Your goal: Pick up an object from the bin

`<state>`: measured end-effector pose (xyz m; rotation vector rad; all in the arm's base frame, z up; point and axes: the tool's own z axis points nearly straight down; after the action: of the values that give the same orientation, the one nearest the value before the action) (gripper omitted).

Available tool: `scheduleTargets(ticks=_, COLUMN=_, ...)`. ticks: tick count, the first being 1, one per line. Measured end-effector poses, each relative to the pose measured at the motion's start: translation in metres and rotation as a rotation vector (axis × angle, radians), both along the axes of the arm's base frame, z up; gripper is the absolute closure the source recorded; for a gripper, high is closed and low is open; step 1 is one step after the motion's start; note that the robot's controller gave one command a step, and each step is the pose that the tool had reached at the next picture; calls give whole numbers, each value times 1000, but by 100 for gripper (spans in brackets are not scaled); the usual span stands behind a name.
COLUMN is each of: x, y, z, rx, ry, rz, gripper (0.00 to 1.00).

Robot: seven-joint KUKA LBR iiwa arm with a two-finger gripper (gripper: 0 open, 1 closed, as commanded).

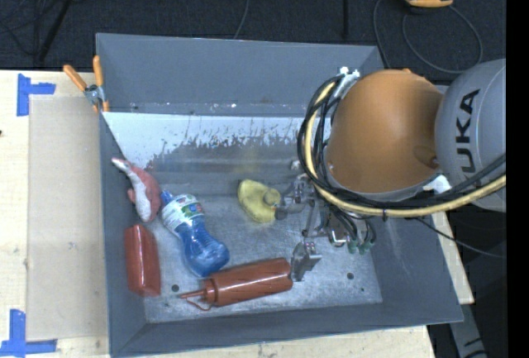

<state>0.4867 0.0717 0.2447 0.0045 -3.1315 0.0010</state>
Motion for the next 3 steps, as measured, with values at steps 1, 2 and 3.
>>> scheduleTargets(ticks=1, x=1, y=0, z=4, rx=1, ry=-8, rz=-3, gripper=0)
scheduleTargets(ticks=2, x=33, y=-1, z=-40, rx=1, ry=-16, rz=67, gripper=0)
scheduleTargets(ticks=3, x=19, y=-18, z=-110, rx=2, ry=-12, rz=270, gripper=0)
